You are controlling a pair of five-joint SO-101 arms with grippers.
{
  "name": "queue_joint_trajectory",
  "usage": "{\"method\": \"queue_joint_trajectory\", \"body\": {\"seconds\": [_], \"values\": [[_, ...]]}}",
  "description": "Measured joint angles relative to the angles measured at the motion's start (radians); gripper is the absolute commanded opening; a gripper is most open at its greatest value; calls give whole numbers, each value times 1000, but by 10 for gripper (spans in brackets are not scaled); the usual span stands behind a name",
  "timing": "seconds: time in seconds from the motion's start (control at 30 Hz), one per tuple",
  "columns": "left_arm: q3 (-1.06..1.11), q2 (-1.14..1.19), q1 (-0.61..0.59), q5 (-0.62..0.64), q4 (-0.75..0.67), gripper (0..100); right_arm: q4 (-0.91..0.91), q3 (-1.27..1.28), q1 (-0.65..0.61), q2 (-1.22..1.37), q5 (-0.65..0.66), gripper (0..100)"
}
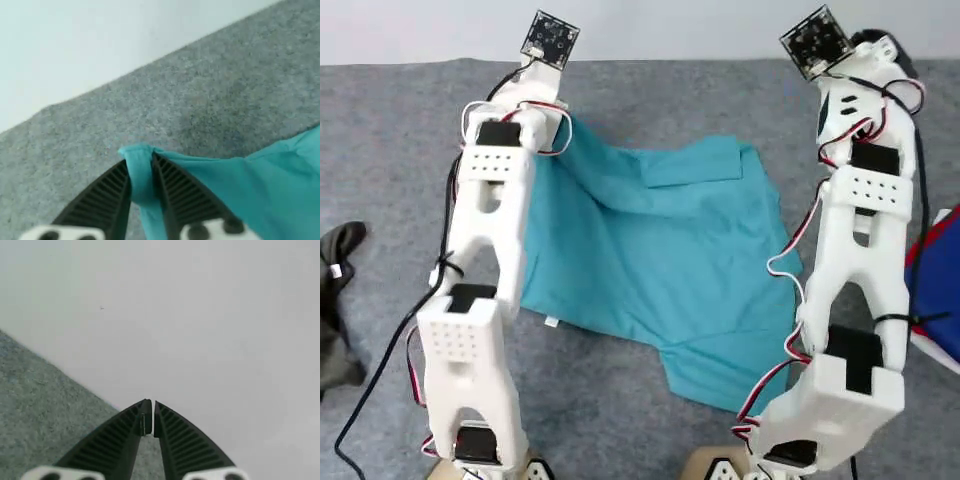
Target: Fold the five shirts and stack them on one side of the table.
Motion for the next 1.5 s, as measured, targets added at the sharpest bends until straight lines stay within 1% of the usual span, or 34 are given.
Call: {"method": "queue_joint_trajectory", "body": {"seconds": [0.07, 0.17, 0.3, 0.4, 0.5, 0.63, 0.7, 0.8, 0.97, 1.13, 1.33, 1.5], "values": [[-63, 43, 0, 0, 61, 7, 9, 0, 0, 20, 2, 9], [-146, 95, 0, 0, 161, 8, 77, 0, -9, 44, -3, 9], [-218, 155, 0, 0, 285, 12, 175, 0, -38, 63, -94, 11], [-256, 187, 0, 0, 370, 70, 265, 0, -72, 83, -167, 13], [-287, 213, 0, 0, 446, 128, 339, 0, -107, 118, -255, 58], [-319, 238, -8, 0, 519, 149, 404, 0, -149, 166, -377, 139], [-330, 252, -20, 0, 531, 152, 414, 0, -167, 184, -442, 151], [-331, 275, -34, -6, 537, 152, 416, 0, -196, 216, -503, 151], [-331, 313, -35, -60, 537, 149, 416, -74, -239, 311, -528, 151], [-331, 321, -35, -72, 537, 148, 417, -216, -265, 446, -528, 151], [-331, 321, -35, -72, 537, 148, 417, -362, -272, 588, -574, 151], [-331, 321, -35, -72, 537, 148, 473, -436, -272, 666, -583, 151]]}}
